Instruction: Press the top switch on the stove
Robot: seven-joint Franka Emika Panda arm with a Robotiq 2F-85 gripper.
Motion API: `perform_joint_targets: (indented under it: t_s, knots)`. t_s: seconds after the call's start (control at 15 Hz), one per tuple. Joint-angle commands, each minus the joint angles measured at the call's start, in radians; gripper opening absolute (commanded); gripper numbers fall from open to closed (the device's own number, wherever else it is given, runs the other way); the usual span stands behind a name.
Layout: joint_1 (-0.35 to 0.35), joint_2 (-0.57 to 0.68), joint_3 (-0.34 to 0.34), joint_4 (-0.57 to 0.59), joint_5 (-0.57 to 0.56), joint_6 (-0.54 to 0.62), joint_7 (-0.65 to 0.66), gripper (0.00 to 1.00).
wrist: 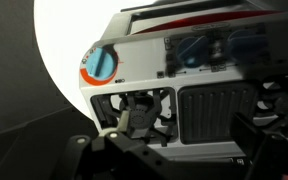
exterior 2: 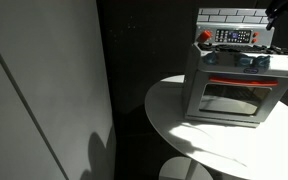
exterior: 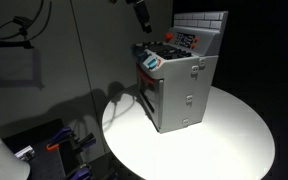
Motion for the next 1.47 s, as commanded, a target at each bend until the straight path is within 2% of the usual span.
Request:
perform_joint_targets:
  t_s: [0.0, 0.27, 0.67, 1.07, 1.4]
  knots:
    - [0.03, 0.007, -0.029, 0.009, -0.008, -0.004, 0.007, 1.0]
    - [0.032, 0.008, -0.029, 0.013, -0.008, -0.004, 0.01, 1.0]
    - [0.016, 0.068, -0.047, 0.07, -0.096, 0.074, 0.139, 1.0]
    - [0.029, 0.21, -0.092, 0.196, -0.21, 0.073, 0.283, 1.0]
    - [0.066, 0.338, -0.153, 0.321, -0.21, 0.071, 0.304, 1.0]
